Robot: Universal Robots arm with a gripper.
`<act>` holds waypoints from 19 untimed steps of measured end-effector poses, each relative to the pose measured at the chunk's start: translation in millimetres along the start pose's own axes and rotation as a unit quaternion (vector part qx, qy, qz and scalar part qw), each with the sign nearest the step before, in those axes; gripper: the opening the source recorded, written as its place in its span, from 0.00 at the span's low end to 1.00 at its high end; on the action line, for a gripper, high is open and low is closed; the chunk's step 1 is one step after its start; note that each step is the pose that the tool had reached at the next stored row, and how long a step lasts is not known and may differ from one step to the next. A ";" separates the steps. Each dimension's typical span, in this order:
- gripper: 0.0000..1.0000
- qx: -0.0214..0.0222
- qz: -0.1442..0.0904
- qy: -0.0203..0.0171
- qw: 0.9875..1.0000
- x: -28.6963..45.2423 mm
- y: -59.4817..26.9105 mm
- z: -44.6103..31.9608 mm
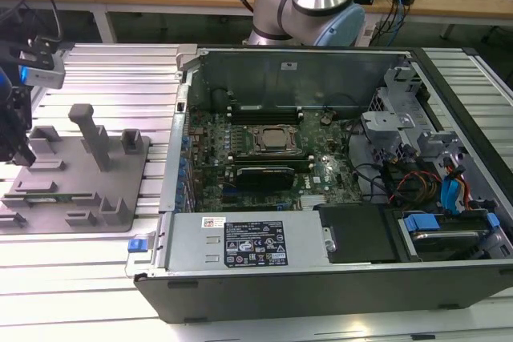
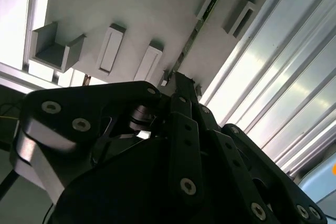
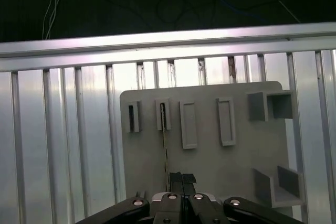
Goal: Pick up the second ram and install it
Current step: 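Pick up the second ram and move it above second insertion slot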
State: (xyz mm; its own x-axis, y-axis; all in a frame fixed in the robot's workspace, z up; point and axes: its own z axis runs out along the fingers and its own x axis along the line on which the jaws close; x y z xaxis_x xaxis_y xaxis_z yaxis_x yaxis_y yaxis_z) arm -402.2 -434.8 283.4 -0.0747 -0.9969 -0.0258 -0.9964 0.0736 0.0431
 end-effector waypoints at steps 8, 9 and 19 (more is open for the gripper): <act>0.08 0.000 -0.004 0.000 1.000 0.6 -0.2 6.8; 0.08 0.000 -0.005 0.000 1.000 0.7 -0.2 8.8; 0.08 0.000 -0.021 0.001 1.000 3.9 3.0 33.9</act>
State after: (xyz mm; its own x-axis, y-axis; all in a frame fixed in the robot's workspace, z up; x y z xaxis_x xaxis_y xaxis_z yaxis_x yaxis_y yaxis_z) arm -406.9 -437.5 249.6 -0.0332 -0.9991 -0.0260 -0.9986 0.0321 0.0426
